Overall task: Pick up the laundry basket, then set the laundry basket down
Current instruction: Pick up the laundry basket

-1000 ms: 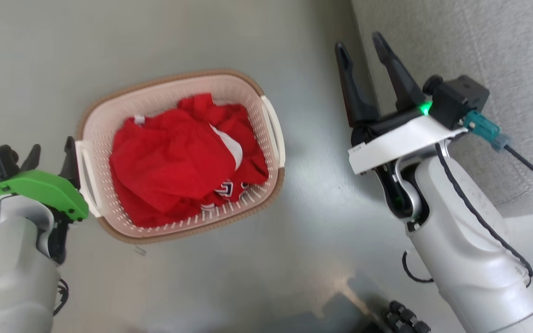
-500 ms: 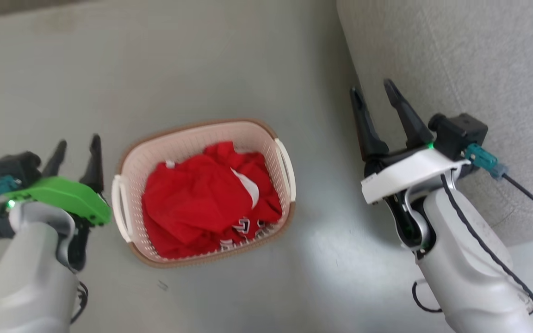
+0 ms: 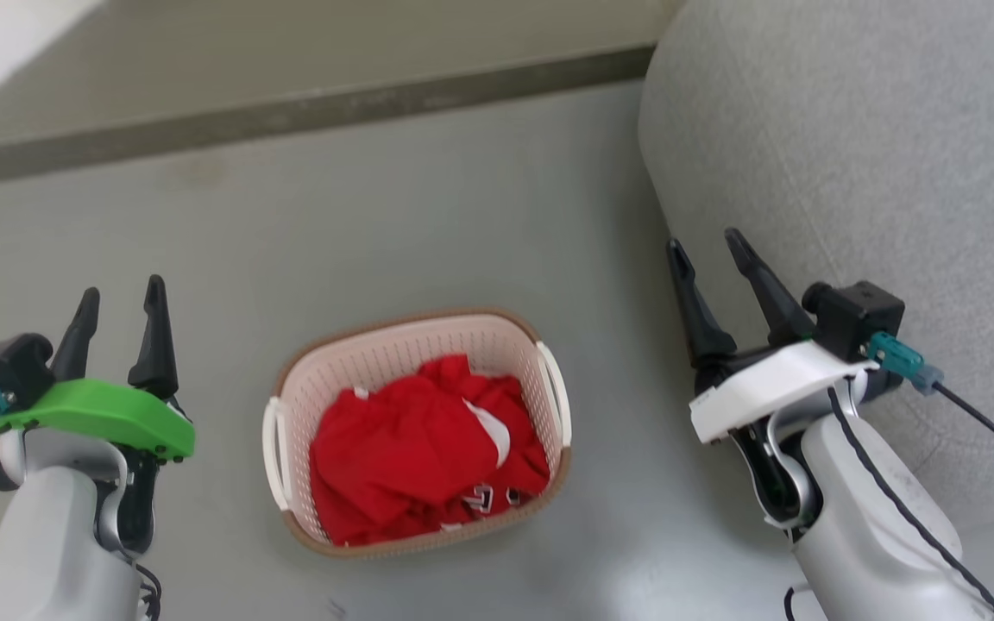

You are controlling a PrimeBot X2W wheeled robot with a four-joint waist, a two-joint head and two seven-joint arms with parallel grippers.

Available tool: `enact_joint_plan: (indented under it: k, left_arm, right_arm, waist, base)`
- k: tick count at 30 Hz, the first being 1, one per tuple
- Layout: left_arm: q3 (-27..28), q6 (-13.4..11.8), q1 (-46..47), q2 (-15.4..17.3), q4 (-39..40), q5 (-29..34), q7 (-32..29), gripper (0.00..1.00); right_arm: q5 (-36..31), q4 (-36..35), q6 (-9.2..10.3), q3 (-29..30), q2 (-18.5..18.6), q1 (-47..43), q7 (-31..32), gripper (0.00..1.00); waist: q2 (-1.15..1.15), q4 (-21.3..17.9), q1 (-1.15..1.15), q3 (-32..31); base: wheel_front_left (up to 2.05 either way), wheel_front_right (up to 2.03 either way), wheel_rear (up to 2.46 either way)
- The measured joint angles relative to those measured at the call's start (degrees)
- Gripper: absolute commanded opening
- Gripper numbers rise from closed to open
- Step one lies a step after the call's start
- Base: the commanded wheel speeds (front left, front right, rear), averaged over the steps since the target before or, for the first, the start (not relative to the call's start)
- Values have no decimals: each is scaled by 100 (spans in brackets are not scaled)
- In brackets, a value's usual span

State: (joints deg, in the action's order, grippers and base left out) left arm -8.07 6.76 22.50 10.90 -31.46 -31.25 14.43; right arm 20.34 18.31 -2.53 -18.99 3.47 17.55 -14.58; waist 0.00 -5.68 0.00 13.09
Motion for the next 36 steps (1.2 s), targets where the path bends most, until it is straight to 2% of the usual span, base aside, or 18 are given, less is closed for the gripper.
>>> enact_joint_plan:
  k: [9, 16, 36]
  left_arm:
    - [225, -135, -741, -269, 907, 435, 0, 100]
    - [369, -201, -1296, -298, 1270, 651, 0, 100]
    - [489, -230, -1822, -490, 1900, 1005, 0, 100]
  right_arm:
    - [-23, -123, -44, 301, -3, -361, 0, 100]
    - [-79, -158, -47, 341, -4, -584, 0, 100]
    - [-279, -280, -109, 411, -9, -749, 0, 100]
  waist:
    - [0, 120, 0, -639]
    - [0, 202, 0, -882]
    - [0, 197, 0, -891]
  base:
    - [0, 0, 0]
    - [0, 0, 0]
    - [0, 0, 0]
